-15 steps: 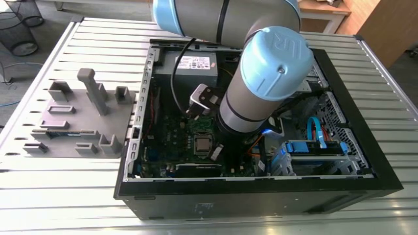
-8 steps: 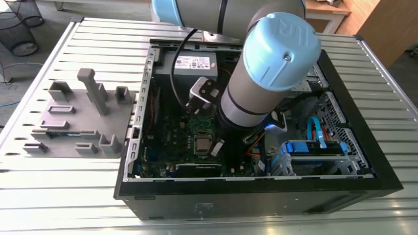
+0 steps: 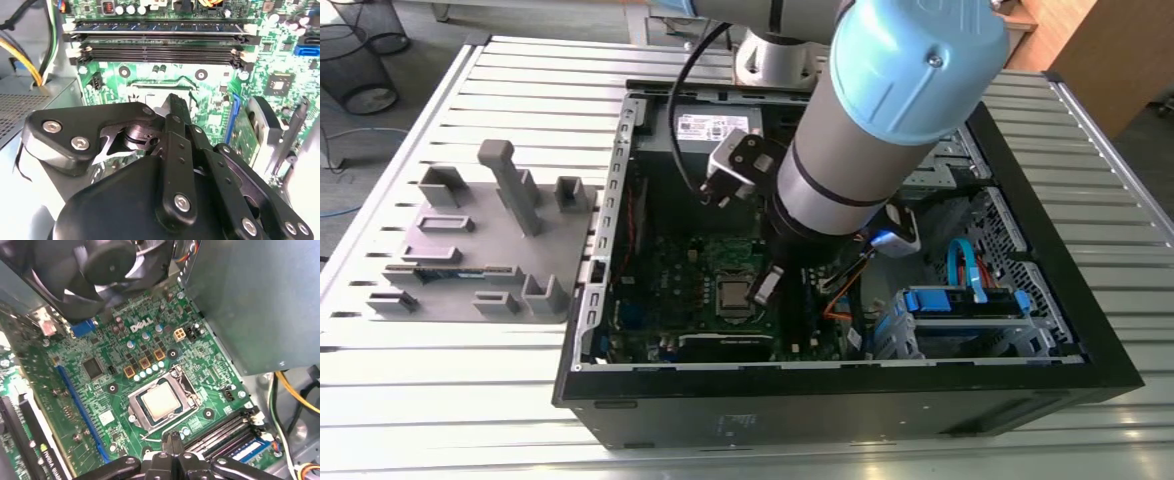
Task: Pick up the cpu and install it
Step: 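Install the first cpu locking lever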
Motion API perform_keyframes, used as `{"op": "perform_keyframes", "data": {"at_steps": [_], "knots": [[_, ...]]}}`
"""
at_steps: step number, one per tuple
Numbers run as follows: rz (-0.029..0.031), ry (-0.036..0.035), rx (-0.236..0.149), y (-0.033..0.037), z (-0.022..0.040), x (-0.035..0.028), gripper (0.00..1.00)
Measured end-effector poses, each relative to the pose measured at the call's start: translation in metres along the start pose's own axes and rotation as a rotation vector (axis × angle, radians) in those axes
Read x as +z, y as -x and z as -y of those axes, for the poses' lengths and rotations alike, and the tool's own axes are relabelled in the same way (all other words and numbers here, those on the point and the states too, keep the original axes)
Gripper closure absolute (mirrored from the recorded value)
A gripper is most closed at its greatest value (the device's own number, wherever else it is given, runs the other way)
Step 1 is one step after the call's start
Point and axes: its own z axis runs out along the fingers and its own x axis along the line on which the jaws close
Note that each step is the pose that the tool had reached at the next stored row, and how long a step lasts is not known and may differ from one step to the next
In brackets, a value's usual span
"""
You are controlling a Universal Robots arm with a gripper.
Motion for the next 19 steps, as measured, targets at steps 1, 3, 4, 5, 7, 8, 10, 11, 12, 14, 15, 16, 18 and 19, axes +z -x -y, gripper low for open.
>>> {"op": "perform_keyframes", "data": {"at_steps": [1,3,4,5,7,8,10,11,12,14,15,16,18,19], "knots": [[0.0002,0.0001,0.0,0.0,0.0,0.0,0.89],[0.0,0.0,0.0,0.0007,-0.0009,0.0001,0.89],[0.0002,-0.0001,0.0,0.0009,-0.0021,0.0004,0.89],[0.0004,-0.0005,0.0,0.0007,-0.0041,0.001,0.89],[0.0012,-0.002,0.0,-0.0005,-0.0091,0.0023,0.89],[0.002,-0.0033,-0.001,-0.0015,-0.0124,0.0031,0.89],[0.0041,-0.0069,-0.001,-0.0036,-0.0186,0.0042,0.89],[0.0054,-0.0088,-0.001,-0.0046,-0.0214,0.0046,0.89],[0.0066,-0.0109,-0.002,-0.0056,-0.0238,0.005,0.89],[0.0081,-0.0142,-0.001,-0.0064,-0.0268,0.0049,0.89],[0.0087,-0.0154,-0.002,-0.0064,-0.0276,0.004,0.89],[0.0094,-0.0159,-0.002,-0.0061,-0.0283,0.0023,0.89],[0.0096,-0.0163,-0.002,-0.0053,-0.0297,-0.0043,0.89],[0.0097,-0.0163,-0.002,-0.0049,-0.0304,-0.0082,0.89]]}}
